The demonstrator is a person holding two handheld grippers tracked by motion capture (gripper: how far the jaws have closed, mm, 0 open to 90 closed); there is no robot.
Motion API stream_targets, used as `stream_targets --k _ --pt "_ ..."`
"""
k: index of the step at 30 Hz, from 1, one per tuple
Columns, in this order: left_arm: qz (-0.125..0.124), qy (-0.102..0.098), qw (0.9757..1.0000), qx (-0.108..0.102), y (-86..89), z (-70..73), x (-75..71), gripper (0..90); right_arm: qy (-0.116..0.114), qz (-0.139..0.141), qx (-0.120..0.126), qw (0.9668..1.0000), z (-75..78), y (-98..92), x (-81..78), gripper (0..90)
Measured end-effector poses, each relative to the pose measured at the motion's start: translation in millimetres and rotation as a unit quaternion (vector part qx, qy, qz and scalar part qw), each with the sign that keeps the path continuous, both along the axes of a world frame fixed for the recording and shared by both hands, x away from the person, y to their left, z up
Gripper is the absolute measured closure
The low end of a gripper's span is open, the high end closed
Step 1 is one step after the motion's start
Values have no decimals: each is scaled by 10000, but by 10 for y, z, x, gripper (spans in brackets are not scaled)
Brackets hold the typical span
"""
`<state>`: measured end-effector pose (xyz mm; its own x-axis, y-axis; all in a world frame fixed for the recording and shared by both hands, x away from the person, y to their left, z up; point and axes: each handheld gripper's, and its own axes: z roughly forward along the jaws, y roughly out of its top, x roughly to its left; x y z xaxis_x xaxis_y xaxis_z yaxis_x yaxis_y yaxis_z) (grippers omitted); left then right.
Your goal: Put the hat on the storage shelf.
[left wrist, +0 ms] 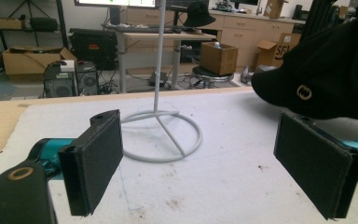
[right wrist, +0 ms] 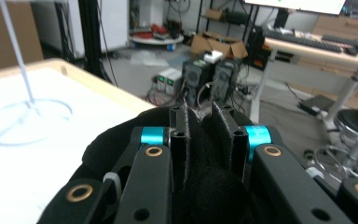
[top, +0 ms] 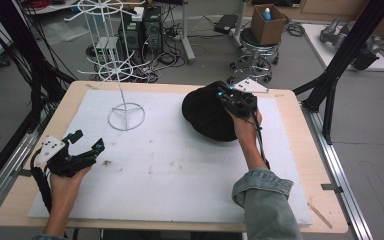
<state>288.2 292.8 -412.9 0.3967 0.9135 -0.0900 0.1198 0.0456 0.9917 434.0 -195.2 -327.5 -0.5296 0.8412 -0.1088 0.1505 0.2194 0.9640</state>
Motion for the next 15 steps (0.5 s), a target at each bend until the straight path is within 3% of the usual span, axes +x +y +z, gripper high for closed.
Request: stream_targets --k 6,12,15 --pt "10 -8 10000 -21 12 5 -12 159 -323 123 281 9990 272 51 -63 777" --pt "52 -24 10000 -44 39 13 -30 159 -604 210 665 9957 571 109 -135 777" --pt "73 -20 10000 -52 58 14 -38 159 -738 241 728 9943 704 131 -158 777"
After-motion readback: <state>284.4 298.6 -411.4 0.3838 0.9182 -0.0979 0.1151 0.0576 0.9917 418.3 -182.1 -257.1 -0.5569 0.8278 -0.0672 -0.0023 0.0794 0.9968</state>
